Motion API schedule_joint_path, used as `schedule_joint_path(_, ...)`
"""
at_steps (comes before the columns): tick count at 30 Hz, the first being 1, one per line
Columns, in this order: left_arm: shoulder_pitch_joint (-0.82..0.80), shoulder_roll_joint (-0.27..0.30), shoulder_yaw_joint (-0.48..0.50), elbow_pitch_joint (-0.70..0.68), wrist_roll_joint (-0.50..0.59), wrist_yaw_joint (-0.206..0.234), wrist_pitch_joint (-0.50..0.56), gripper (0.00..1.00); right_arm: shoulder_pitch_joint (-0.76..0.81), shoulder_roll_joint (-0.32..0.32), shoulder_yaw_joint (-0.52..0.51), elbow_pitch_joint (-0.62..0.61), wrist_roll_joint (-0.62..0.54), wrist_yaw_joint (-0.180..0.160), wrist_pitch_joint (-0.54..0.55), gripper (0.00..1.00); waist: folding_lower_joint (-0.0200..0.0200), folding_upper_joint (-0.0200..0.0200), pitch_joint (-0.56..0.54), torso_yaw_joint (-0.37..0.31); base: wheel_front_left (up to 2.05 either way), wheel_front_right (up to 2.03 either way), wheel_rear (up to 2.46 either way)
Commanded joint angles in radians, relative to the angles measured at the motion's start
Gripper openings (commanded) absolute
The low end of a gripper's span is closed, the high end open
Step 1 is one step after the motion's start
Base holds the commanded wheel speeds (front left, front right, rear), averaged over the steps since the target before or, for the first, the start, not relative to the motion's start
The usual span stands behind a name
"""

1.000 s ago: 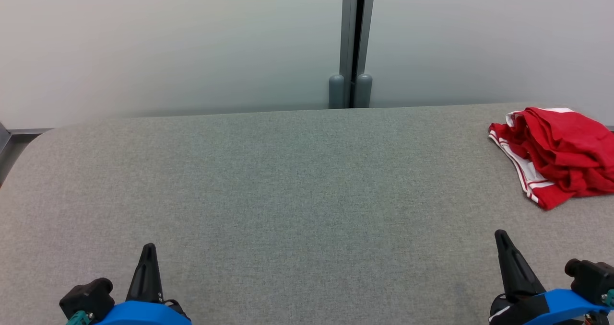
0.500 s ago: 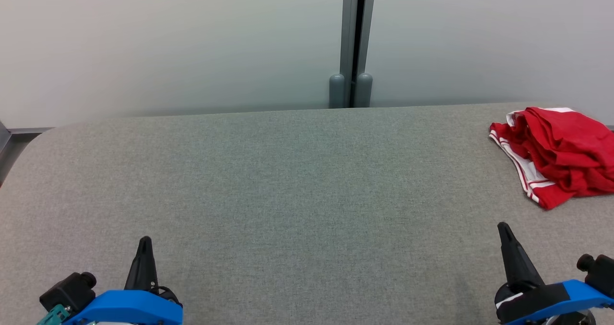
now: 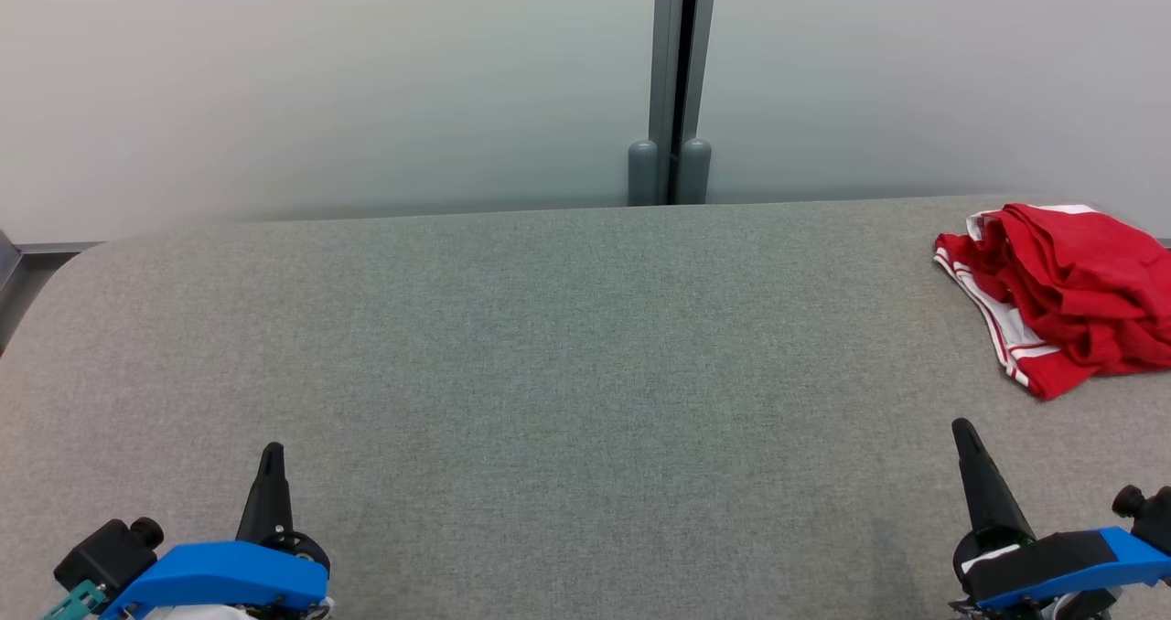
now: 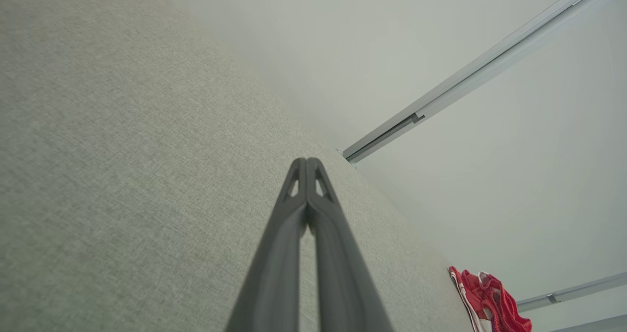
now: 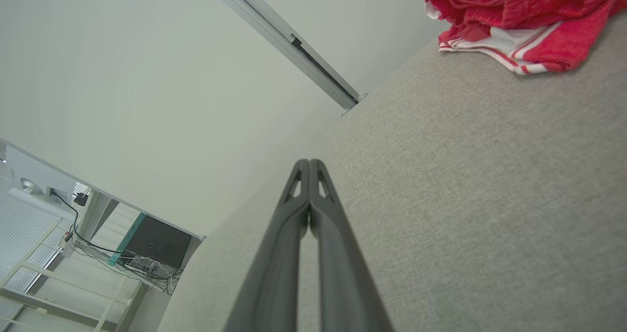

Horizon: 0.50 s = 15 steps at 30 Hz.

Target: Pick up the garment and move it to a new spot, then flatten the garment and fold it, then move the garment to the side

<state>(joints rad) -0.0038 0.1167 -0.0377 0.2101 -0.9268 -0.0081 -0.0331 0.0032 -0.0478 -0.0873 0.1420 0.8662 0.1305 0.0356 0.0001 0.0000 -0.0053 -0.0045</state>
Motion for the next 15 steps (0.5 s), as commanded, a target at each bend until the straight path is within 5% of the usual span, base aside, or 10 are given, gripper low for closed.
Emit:
schedule_joint_path(1, -0.032, -0.001, 0.016, -0.008, -0.034, -0.010, 0.006, 0.00, -0.032, -0.003, -0.004, -0.005, 0.039, 0.000, 0.007, 0.00, -0.0001, 0.0000, 0.000, 0.000, 0.00, 0.00, 0.00)
schedule_joint_path(15, -0.050, -0.014, 0.046, 0.001, -0.174, -0.035, 0.038, 0.00, -0.051, -0.003, -0.009, 0.018, 0.192, 0.000, 0.022, 0.00, -0.0001, 0.0000, 0.001, 0.001, 0.00, 0.00, 0.00)
